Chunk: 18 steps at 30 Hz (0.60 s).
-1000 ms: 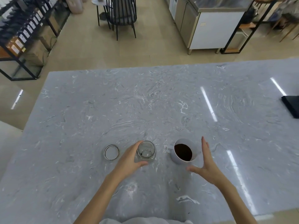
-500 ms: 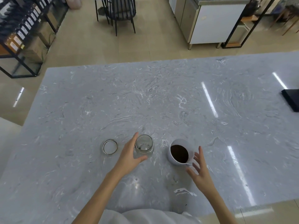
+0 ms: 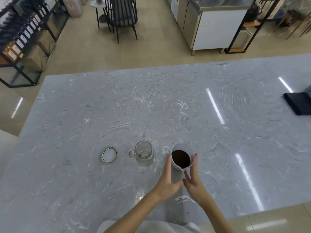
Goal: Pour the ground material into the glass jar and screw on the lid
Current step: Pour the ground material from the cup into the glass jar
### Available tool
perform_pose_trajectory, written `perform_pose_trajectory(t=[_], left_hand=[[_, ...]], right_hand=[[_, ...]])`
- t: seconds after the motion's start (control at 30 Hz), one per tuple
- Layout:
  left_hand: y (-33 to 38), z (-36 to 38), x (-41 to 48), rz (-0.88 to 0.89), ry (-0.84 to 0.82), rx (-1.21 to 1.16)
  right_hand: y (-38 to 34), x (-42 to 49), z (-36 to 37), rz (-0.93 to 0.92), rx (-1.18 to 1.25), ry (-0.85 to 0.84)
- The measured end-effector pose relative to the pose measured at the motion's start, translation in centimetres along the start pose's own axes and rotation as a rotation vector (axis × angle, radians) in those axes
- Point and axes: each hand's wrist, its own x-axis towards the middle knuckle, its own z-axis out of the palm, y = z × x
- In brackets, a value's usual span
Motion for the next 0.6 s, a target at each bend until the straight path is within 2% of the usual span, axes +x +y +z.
perform_pose_trajectory(t=[0.1,0.17,0.27,0.33,0.37,0.47,0.53,0.6], left_hand=[[-1.0,-0.8,1.6,0.008,-0.016,0.02],[-1.6,-1.5,2.7,0.035,0.038,-0.025],[-2.0,-2.0,4.1,0.076,0.092,-0.08],[-2.1,-1.6,4.9,0.062,0.112,-0.037],[-2.1,-1.2,5.3,0.059,0.13,-0.017],[-2.0,-0.6,6.4,0.059,0.175,0.003],[-1.8,-0.8,6.9,0.073,0.159,0.028],[-1.6,-1.4,7.0,0.104,0.136,0.074]], right_hand=[[0.3,-1.1,0.7,-0.013,0.051,-0.014],[0.6,-1.6,0.3,-0.006,0.042,0.007],[-0.1,-1.7,-1.3,-0.061,-0.248,0.327],[-1.0,-0.9,-3.2,-0.146,-0.453,0.428],[-1.4,0.0,-4.4,-0.182,-0.516,0.375],[-2.9,4.0,-7.5,-0.269,-0.819,0.025],[-4.0,6.6,-8.3,-0.351,-1.005,-0.141],[-4.5,8.7,-8.3,-0.339,-1.05,-0.29]])
